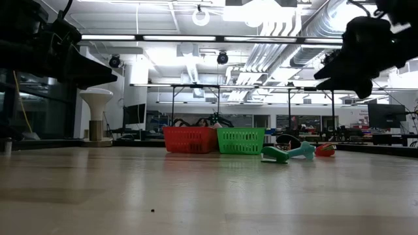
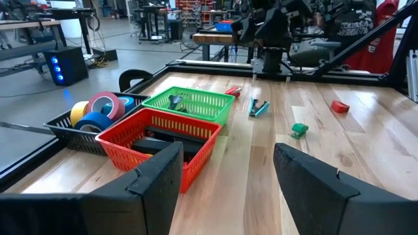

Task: Pick and place Stapler, Stapler remover, tape
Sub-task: Put the pink staple remover into the green bin

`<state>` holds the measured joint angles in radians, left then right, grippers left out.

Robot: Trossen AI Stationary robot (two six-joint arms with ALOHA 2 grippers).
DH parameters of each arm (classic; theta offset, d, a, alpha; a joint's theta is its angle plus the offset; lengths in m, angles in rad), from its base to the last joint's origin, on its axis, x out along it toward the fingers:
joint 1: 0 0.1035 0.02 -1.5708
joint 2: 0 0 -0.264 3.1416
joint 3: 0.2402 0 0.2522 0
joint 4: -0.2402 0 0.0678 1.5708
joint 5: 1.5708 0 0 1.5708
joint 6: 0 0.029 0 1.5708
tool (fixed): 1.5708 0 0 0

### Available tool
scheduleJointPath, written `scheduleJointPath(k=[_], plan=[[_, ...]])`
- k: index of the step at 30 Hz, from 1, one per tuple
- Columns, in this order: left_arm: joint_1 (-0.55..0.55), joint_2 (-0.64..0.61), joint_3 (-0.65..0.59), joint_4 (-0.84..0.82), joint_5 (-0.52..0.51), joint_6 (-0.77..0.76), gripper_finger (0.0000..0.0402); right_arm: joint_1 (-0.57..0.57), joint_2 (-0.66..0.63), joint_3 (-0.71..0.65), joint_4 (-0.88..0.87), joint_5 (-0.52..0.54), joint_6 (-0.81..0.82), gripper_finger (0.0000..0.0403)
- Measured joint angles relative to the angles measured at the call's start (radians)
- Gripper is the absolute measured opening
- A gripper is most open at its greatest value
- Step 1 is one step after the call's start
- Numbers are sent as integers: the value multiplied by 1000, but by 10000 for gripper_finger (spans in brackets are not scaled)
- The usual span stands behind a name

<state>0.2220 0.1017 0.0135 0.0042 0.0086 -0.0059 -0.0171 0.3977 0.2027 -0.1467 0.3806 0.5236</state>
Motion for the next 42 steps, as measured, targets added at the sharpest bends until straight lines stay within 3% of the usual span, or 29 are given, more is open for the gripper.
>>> scheduleJointPath(k=[8, 14, 17, 22, 26, 34, 42], plan=[[0, 0, 0, 0, 0, 0, 234, -129, 213, 228, -240, -45, -67, 185], [0, 0, 0, 0, 0, 0, 234, -303, 420, 366, -309, -97, -32, 185], [0, 0, 0, 0, 0, 0, 234, -370, 528, 421, -312, -127, -123, 185], [0, 0, 0, 0, 0, 0, 234, -439, 687, 511, -313, -194, -398, 185], [0, 0, 0, 0, 0, 0, 234, -474, 779, 576, -334, -232, -719, 185], [0, 0, 0, 0, 0, 0, 234, -533, 935, 646, -350, -70, -1411, 185], [0, 0, 0, 0, 0, 0, 234, -575, 1063, 655, -344, -52, -1814, 185]])
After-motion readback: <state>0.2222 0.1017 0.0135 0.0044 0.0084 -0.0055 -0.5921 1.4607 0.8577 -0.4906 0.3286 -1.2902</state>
